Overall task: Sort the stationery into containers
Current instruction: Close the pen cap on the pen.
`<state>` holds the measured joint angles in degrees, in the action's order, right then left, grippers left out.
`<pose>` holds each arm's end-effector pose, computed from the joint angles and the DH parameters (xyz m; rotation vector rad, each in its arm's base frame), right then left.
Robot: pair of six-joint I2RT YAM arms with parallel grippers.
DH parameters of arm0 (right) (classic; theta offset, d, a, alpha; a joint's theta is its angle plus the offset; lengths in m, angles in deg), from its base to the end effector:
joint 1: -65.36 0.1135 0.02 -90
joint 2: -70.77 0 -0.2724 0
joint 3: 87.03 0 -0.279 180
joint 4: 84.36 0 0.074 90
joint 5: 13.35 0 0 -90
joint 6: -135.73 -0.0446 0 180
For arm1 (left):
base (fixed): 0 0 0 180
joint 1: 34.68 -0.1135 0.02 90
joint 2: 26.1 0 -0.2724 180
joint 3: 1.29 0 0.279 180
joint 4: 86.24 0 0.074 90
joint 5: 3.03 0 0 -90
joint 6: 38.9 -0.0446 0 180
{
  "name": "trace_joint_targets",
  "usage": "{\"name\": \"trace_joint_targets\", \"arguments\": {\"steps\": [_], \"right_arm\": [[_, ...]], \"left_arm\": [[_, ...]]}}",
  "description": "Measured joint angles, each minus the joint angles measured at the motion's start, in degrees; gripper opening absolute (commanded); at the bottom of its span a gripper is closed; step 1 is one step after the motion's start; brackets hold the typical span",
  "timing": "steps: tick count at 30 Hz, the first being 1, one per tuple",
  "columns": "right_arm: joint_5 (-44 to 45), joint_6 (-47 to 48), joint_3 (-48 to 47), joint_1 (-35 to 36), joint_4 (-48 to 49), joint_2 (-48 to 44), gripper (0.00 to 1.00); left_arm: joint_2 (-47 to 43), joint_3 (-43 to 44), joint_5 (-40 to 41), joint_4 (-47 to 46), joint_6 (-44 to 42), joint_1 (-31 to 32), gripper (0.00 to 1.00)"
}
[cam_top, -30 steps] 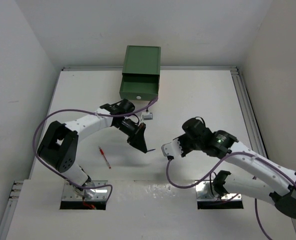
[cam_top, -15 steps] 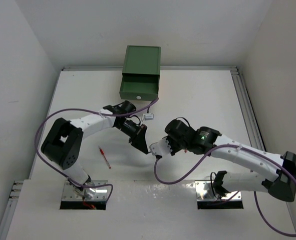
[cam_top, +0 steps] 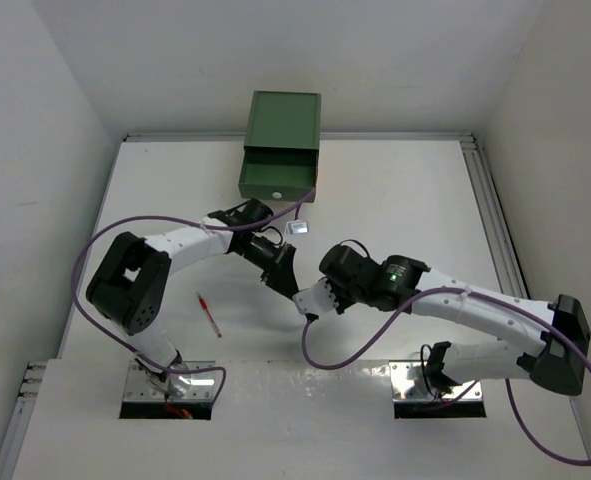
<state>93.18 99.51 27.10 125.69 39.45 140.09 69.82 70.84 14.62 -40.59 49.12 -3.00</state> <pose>0.1404 0.2208 0.2508 -2.1084 1.4874 -0.3339 0.2620 -0.2116 0.1900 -1.0329 -2.2786 1.8682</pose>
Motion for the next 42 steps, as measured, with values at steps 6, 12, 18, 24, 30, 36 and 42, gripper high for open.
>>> {"name": "trace_joint_targets", "arguments": {"steps": [6,12,18,24,30,36,42], "right_arm": [[0.92,-0.09,-1.20,1.01,0.04,1.46,0.00],[1.42,-0.20,-1.33,1.27,0.02,1.66,0.00],[1.90,-0.20,-1.33,1.57,0.04,1.95,0.00],[2.56,-0.20,-1.33,1.99,0.17,2.03,0.00],[2.69,-0.17,-1.33,2.56,0.57,2.27,0.00],[2.84,-0.17,-1.33,3.19,1.31,3.28,0.00],[2.93,-0.17,-1.33,3.34,1.33,3.32,0.00]], "left_arm": [[1.01,-0.96,-1.90,-4.07,4.37,-0.33,0.00],[1.79,-1.27,-2.16,-5.62,6.10,-0.85,0.00],[1.97,-1.49,-2.29,-6.49,7.06,-1.81,0.00],[2.47,-1.49,-2.27,-6.88,7.26,-2.49,0.00],[2.60,-1.49,-2.21,-7.28,7.63,-2.51,0.00],[2.64,-1.49,-1.68,-7.43,8.07,-2.51,0.00],[2.78,-1.49,-1.36,-7.76,8.17,-2.51,0.00]]}}
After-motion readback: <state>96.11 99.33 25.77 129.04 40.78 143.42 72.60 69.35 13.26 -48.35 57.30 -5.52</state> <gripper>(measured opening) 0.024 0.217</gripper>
